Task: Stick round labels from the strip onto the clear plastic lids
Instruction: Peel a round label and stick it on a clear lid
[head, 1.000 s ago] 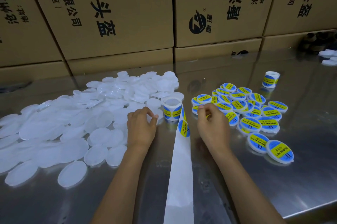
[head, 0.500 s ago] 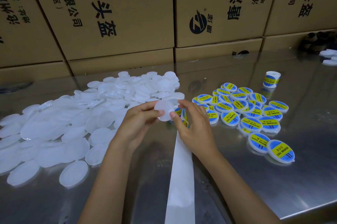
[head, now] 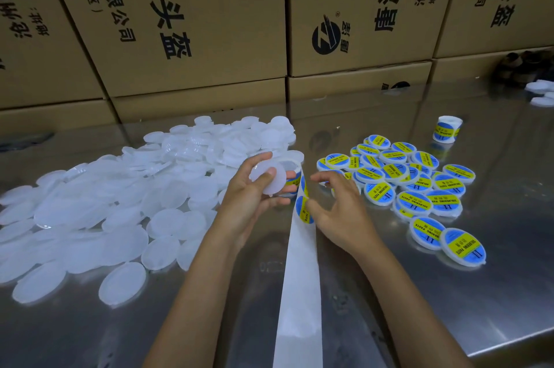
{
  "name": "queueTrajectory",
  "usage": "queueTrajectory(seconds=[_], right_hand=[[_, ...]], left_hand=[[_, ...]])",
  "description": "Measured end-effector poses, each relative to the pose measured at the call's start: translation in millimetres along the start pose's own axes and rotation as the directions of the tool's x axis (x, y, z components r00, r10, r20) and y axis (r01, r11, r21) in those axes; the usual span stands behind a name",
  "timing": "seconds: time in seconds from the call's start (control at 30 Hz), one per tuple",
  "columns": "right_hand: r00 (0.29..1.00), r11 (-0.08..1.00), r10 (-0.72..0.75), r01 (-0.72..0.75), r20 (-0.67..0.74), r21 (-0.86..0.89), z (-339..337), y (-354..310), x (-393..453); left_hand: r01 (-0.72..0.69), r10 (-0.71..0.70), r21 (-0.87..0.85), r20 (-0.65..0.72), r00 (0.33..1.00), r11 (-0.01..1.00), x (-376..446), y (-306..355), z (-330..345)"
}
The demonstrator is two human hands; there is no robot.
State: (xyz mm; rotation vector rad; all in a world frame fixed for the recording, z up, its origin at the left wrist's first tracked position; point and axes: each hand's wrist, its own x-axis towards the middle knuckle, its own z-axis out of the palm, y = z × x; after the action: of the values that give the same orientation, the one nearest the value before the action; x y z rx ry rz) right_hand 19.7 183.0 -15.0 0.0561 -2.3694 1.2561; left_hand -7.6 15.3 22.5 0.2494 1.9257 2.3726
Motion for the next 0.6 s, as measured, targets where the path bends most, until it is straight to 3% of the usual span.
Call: queueTrajectory(seconds=[0.07,0.17,0.3,0.43,0.6], right_hand=[[0.993,0.994,0.016,-0.003,0.120,-0.111,3,4,-2],[0.984,0.988,-0.015,0.042,0.180,-0.149,8,4,-6],[0.982,0.981,-0.073,0.102,0.172,-0.166,10,2,-8],[0.979,0.987,-0.136,0.146,0.151,-0.059,13,-3,-8],[0.984,0.990,-0.135,0.138,0.120,-0.016,13,-6,-8]], left_hand=[[-0.018,0.018,-0.019,-0.004,1.000,1.000,2,-3,0],[-0.032,0.033,0.027,-0.041,0.999,0.999,7,-10,0],[-0.018,0.034,0.129,-0.123,0.992,0.991,8,-24,1],[-0.070,0.112,0.272,-0.140,0.984,0.960,11,-33,-2],[-0.068,0.099,0.212,-0.140,0.985,0.975,14,-33,-2]])
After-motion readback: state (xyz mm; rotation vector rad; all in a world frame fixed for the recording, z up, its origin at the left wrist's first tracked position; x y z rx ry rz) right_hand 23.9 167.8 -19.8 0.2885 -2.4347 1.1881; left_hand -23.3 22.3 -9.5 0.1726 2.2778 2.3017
